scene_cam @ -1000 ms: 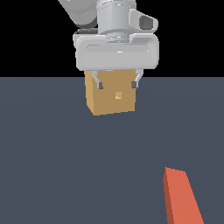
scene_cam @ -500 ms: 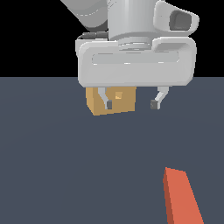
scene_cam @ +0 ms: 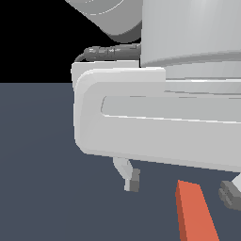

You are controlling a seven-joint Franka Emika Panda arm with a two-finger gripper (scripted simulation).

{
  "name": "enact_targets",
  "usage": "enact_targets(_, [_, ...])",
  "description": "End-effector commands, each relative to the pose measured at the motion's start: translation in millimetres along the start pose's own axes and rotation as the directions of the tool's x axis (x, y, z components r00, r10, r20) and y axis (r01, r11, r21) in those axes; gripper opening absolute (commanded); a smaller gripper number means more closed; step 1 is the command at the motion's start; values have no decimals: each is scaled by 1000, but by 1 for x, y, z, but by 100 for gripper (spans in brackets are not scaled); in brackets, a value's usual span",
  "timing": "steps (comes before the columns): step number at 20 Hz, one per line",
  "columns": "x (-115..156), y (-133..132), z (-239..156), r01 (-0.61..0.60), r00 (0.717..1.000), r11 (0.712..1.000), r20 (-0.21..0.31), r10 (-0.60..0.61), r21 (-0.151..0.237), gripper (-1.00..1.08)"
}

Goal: Insert the peg into the horizontal hole in a box.

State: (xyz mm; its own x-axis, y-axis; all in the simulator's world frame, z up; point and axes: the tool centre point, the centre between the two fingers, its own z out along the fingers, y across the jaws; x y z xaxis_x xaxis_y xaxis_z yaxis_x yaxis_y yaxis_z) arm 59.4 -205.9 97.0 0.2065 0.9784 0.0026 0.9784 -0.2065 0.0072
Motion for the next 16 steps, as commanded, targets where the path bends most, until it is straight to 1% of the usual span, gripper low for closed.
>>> enact_targets(1, [-25,8,9,-31,1000,1000,1,31,1,100])
enact_targets(4, [-48,13,17,-59,998,998,2,59,3,100])
enact_targets(8, [-70,19,24,-86,996,996,3,86,5,100])
enact_targets(12, [-84,22,29,-103,995,995,3,103,6,100])
enact_targets(16, [-89,23,30,-110,994,994,3,110,7,100])
